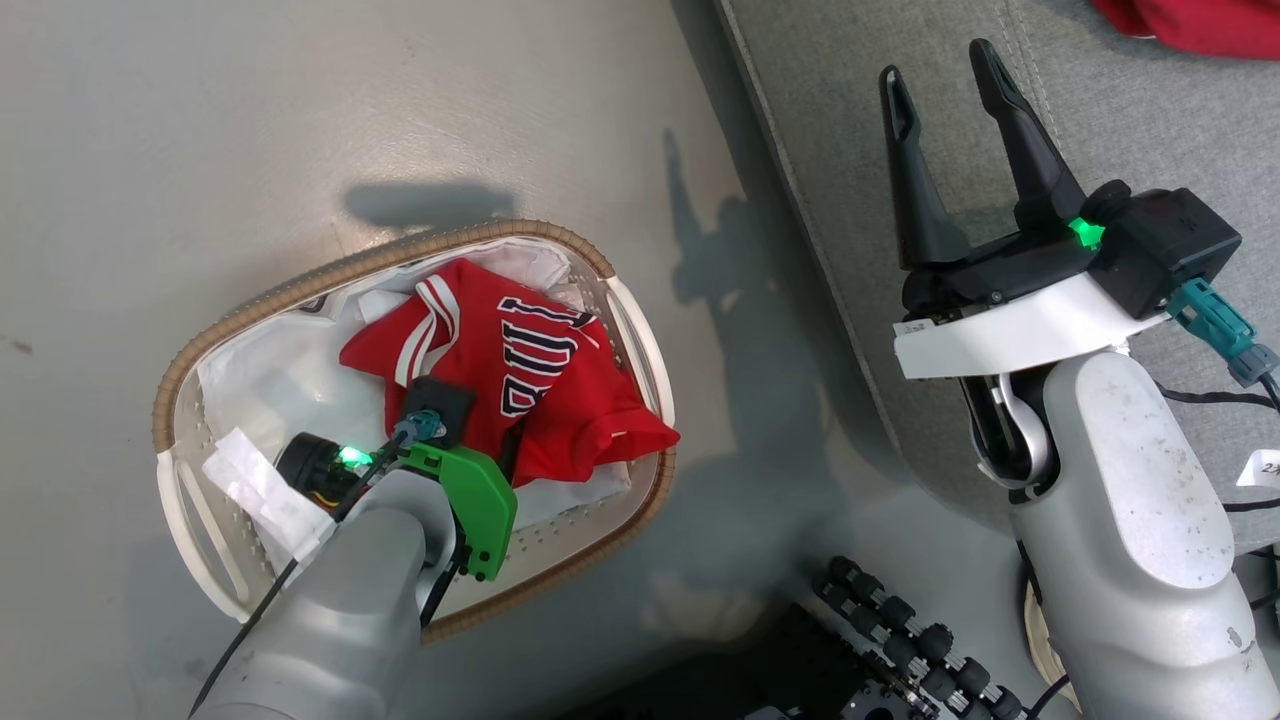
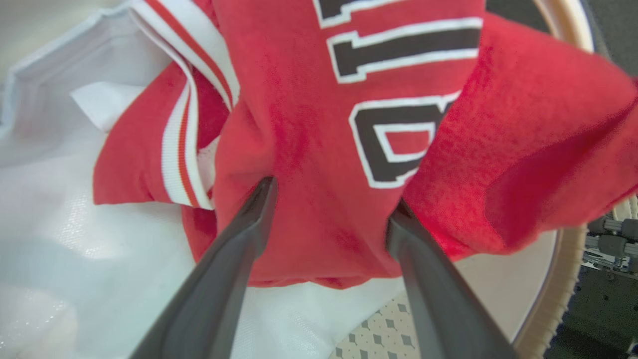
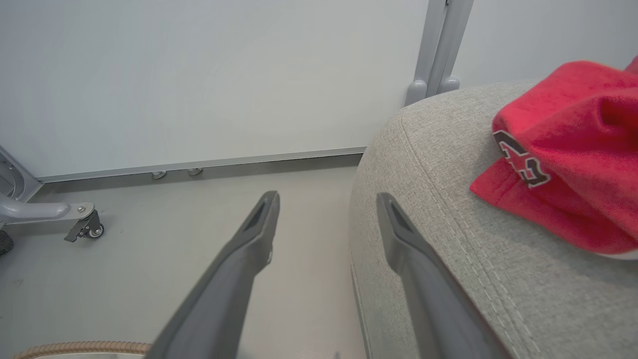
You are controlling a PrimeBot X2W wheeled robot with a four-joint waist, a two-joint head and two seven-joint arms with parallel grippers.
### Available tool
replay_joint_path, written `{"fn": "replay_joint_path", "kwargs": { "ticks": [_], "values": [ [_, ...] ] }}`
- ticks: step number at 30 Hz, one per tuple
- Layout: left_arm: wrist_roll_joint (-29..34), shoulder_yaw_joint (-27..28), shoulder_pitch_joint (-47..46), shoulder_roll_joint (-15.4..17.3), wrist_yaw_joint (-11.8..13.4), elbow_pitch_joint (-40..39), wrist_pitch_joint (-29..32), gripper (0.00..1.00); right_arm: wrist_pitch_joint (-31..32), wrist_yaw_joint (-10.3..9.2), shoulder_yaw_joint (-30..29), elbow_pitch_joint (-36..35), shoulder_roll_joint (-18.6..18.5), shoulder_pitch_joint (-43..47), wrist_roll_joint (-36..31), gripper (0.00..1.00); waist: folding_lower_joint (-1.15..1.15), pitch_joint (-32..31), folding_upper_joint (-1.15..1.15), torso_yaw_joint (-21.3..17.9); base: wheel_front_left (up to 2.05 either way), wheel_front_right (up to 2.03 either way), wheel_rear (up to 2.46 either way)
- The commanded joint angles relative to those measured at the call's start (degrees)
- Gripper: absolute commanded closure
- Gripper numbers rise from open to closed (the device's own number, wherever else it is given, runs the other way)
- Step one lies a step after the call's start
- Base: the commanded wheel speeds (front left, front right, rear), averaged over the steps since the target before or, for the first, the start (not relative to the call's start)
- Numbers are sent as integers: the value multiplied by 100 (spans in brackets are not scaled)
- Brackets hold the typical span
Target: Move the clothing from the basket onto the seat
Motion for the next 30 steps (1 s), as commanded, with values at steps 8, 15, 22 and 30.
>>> {"fn": "replay_joint_path", "kwargs": {
  "ticks": [8,15,22,30],
  "values": [
    [-157,-103,-53,-8,-17,97,-33,70,-10,-6,19,3,-16,-89,19,0,0,-33,0,-36,0,0,0],
    [-363,-254,141,-10,-17,-32,-37,100,-10,-6,-16,144,-15,17,30,0,0,-373,0,-13,0,0,0],
    [-588,-102,447,128,-17,-355,-53,100,-10,-6,-3,359,-17,223,22,0,0,-1052,0,133,0,0,0],
    [-388,457,1026,245,-3,-1132,-51,100,-10,-6,-82,610,-19,572,-148,0,0,-1927,0,510,0,0,0]
  ]
}}
